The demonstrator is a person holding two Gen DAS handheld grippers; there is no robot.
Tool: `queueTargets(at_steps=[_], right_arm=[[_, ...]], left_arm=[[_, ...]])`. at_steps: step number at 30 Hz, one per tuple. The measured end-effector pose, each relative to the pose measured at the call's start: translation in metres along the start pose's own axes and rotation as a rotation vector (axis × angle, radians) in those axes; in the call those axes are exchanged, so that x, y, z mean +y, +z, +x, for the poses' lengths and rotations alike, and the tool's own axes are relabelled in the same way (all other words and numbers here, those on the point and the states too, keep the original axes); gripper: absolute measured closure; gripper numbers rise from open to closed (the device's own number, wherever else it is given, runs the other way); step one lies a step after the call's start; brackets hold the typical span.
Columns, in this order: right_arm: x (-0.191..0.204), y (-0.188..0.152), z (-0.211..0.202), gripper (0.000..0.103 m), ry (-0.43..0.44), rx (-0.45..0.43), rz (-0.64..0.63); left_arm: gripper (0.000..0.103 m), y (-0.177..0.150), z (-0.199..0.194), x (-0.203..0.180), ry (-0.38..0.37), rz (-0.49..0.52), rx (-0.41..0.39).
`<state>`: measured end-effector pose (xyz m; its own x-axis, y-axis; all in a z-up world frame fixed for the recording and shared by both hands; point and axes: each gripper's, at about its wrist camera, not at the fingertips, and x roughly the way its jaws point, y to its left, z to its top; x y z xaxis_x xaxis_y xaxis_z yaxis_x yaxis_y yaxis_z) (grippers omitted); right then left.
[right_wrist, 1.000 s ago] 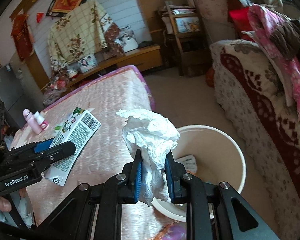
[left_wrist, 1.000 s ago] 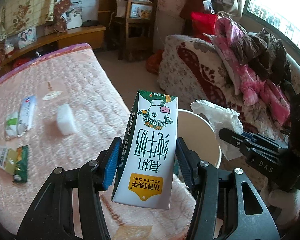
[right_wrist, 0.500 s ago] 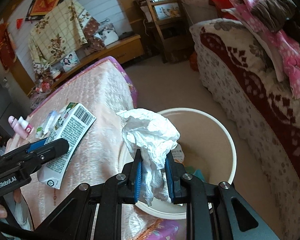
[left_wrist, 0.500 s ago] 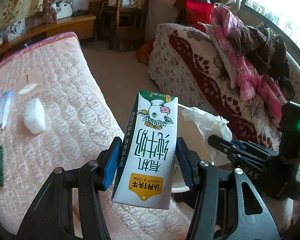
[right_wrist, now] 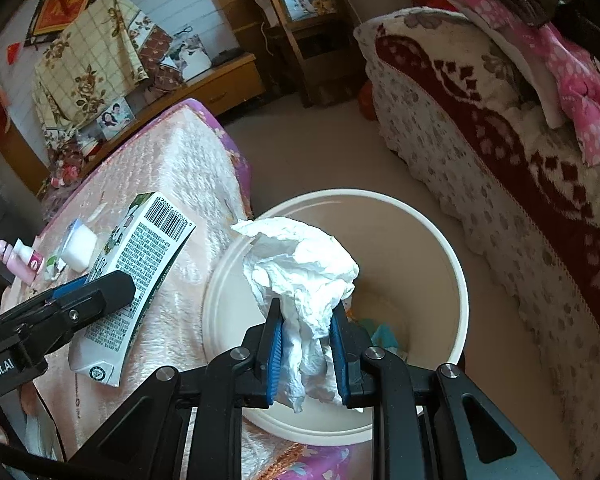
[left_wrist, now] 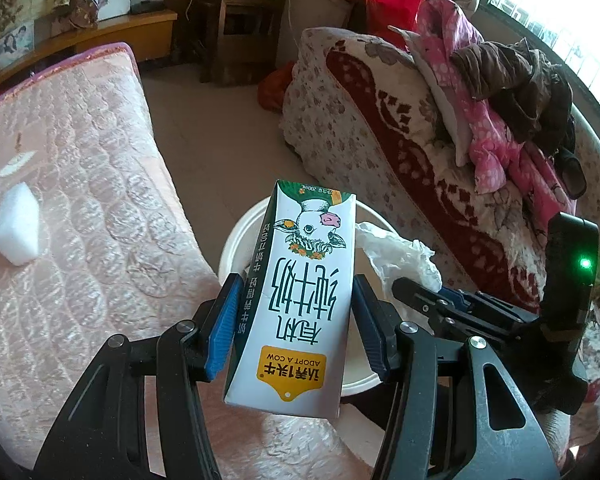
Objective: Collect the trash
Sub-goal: 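Carry carton and tissue over the white bucket and open both tools to drop them, then move both open tools back over the mattress toward the remaining trash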
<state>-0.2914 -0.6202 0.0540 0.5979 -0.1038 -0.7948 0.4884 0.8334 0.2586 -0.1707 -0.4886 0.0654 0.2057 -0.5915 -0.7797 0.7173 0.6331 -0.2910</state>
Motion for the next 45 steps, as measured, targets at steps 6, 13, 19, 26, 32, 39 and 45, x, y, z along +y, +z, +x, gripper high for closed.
queueTargets(at_steps=[6,13,19,26,32,39,45], right_arm=[[-0.008,-0.001,0.007,0.072,-0.019,0.017,0.023],[-0.009,-0.002,0.005,0.064,-0.018,0.006,0.03],[-0.008,-0.002,0.006,0.063,-0.018,0.013,0.036],[-0.004,-0.002,0.008,0.062,-0.014,0.02,0.025],[0.007,-0.005,0.008,0.061,-0.003,0.02,0.0],[0.024,-0.008,0.003,0.06,-0.004,0.01,-0.039],[0.033,-0.007,-0.008,0.059,-0.01,-0.014,-0.055]], left_arm=[[0.049,0.0,0.004,-0.003,-0.015,-0.001,0.002],[0.041,-0.001,0.006,0.0,-0.046,-0.016,0.014],[0.041,-0.003,0.002,0.003,-0.045,-0.021,0.015],[0.041,-0.009,-0.008,0.01,-0.01,-0.022,0.001],[0.041,-0.013,-0.021,0.019,0.03,-0.025,-0.023],[0.041,-0.018,-0.039,0.035,0.053,-0.047,-0.048],[0.041,-0.023,-0.059,0.05,0.067,-0.074,-0.072]])
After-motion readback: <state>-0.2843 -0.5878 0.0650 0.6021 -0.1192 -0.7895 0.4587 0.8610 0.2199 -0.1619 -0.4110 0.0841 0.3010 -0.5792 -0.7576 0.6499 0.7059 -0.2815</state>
